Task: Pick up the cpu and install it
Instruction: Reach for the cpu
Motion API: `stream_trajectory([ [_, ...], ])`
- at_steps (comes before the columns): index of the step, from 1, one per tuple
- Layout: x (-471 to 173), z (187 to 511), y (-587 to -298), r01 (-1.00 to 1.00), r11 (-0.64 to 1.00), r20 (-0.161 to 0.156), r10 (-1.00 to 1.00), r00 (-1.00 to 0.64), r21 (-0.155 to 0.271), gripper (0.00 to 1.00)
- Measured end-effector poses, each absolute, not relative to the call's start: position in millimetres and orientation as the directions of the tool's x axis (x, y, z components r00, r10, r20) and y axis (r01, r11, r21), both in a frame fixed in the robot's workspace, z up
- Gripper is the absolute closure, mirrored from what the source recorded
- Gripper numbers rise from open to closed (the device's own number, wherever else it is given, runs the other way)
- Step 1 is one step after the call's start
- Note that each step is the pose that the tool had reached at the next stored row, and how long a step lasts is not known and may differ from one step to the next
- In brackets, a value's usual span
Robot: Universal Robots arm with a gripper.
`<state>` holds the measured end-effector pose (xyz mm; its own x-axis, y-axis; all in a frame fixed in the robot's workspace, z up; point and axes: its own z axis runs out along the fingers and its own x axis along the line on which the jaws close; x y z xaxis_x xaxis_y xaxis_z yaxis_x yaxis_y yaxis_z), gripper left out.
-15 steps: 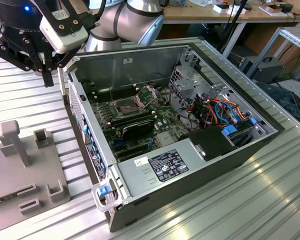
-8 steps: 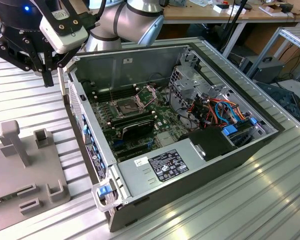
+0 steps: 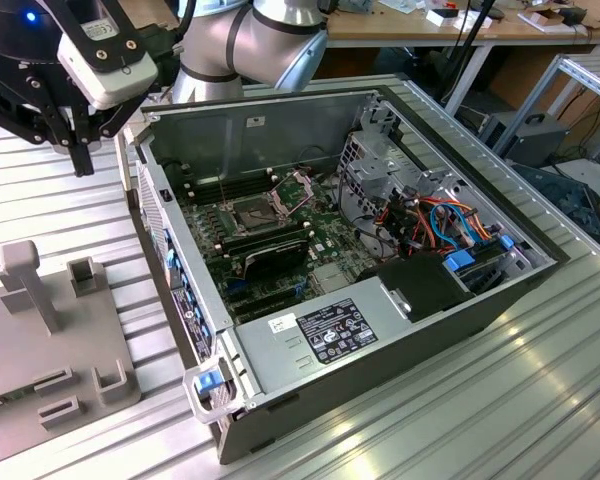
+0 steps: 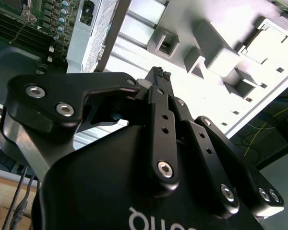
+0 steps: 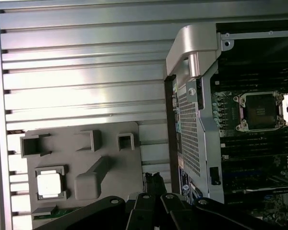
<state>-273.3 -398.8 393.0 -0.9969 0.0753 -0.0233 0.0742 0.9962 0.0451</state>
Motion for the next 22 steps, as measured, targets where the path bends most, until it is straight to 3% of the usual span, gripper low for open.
stream_trajectory([
  [22, -277.7, 393.0, -398.9, 0.074, 0.996, -0.023, 0.075, -0.997, 0.045, 0.89],
])
